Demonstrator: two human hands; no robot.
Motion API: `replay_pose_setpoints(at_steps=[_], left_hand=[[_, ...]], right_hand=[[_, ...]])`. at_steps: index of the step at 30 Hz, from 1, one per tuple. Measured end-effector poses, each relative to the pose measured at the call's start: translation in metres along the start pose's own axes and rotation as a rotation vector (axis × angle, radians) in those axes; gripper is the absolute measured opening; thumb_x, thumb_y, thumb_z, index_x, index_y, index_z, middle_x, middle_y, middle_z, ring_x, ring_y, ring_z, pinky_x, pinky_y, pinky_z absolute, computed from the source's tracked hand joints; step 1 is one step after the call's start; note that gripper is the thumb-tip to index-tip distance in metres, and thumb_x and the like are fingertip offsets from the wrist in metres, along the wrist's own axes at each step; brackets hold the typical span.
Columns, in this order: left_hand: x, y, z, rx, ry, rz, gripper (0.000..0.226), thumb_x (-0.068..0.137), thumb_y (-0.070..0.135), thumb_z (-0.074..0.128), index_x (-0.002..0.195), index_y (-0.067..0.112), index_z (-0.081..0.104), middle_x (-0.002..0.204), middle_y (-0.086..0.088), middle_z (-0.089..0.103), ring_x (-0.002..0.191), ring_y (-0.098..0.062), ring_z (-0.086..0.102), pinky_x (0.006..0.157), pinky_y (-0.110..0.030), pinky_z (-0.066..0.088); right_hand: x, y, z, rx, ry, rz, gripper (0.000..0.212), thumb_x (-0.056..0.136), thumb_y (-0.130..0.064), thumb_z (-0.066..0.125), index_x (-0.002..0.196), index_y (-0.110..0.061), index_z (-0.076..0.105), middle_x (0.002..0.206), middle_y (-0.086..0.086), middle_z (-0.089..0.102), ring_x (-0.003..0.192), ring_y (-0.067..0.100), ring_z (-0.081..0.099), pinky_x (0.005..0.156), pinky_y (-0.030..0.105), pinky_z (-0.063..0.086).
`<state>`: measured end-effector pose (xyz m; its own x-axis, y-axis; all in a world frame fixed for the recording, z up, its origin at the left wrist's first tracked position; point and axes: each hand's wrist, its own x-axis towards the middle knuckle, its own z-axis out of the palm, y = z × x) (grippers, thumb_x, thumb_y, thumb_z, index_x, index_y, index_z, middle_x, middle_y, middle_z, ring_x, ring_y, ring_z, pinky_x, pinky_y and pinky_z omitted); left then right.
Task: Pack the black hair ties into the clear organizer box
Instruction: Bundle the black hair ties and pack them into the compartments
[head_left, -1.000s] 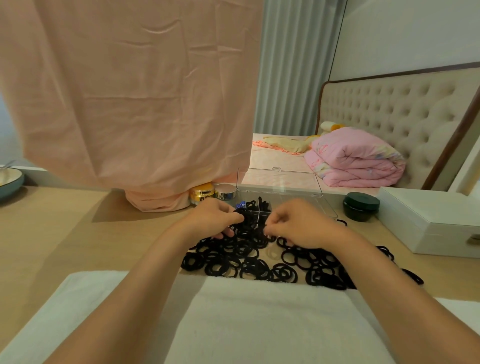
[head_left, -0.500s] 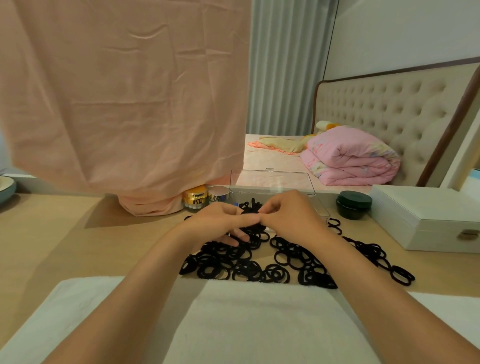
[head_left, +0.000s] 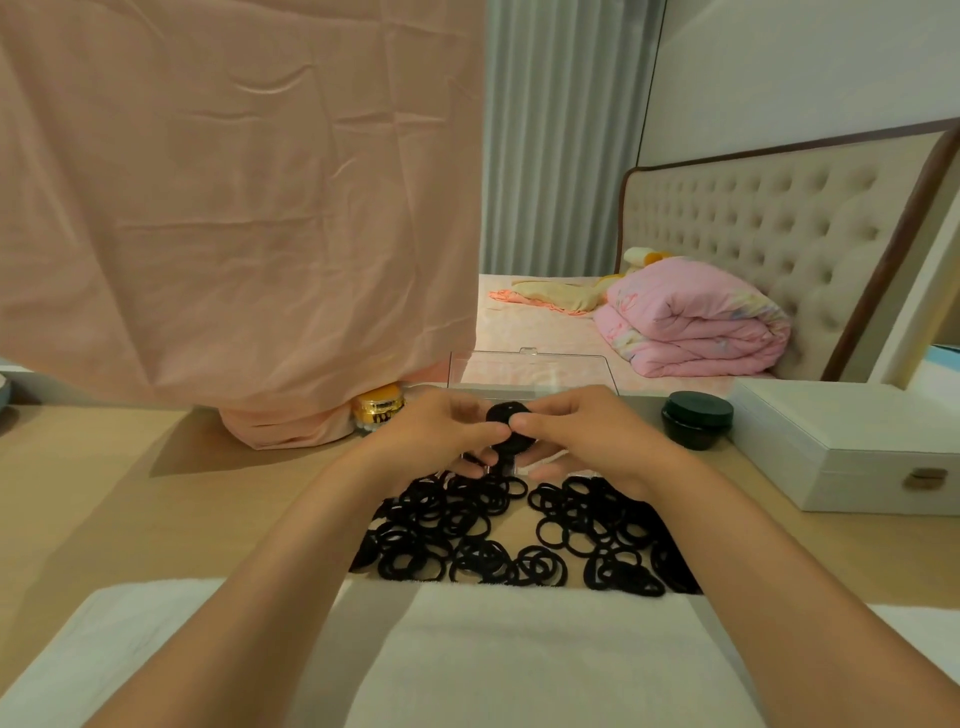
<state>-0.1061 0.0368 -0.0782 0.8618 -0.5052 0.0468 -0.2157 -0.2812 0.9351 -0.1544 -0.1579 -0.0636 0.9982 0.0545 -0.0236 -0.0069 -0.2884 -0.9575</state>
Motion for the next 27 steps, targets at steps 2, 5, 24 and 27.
replay_pose_setpoints(at_steps=[2, 5, 24, 27], left_hand=[[0.011, 0.007, -0.001, 0.026, 0.058, 0.014, 0.026, 0.091, 0.021, 0.074, 0.115, 0.015, 0.068, 0.092, -0.005, 0.075, 0.081, -0.012, 0.073, 0.074, -0.027, 0.06], [0.025, 0.017, -0.005, 0.125, 0.091, 0.049, 0.025, 0.09, 0.029, 0.074, 0.111, 0.017, 0.068, 0.078, 0.004, 0.073, 0.067, -0.001, 0.068, 0.063, -0.018, 0.054], [0.061, -0.039, -0.004, 0.675, 0.106, 0.136, 0.049, 0.093, 0.045, 0.058, 0.142, 0.04, 0.051, 0.152, 0.001, 0.049, 0.143, -0.024, 0.035, 0.118, -0.048, 0.031], [0.058, -0.036, -0.001, 0.766, 0.106, 0.148, 0.05, 0.095, 0.046, 0.054, 0.144, 0.042, 0.047, 0.154, -0.001, 0.045, 0.144, -0.028, 0.029, 0.118, -0.045, 0.021]], right_hand=[[0.007, -0.002, -0.003, 0.042, 0.017, 0.001, 0.029, 0.092, -0.017, 0.073, 0.118, -0.002, 0.073, 0.103, 0.013, 0.078, 0.088, 0.022, 0.078, 0.071, 0.032, 0.064], [0.019, -0.008, -0.011, 0.069, 0.032, 0.021, 0.027, 0.093, -0.016, 0.073, 0.113, 0.001, 0.073, 0.099, 0.014, 0.077, 0.084, 0.022, 0.078, 0.068, 0.031, 0.064], [0.102, -0.004, 0.006, -1.068, 0.223, 0.189, 0.022, 0.086, -0.028, 0.072, 0.079, -0.009, 0.064, 0.07, 0.005, 0.064, 0.059, 0.021, 0.058, 0.054, 0.027, 0.045], [0.104, -0.002, 0.01, -1.271, 0.195, 0.215, 0.021, 0.091, -0.028, 0.065, 0.078, -0.015, 0.055, 0.081, 0.002, 0.061, 0.071, 0.021, 0.057, 0.055, 0.027, 0.037]])
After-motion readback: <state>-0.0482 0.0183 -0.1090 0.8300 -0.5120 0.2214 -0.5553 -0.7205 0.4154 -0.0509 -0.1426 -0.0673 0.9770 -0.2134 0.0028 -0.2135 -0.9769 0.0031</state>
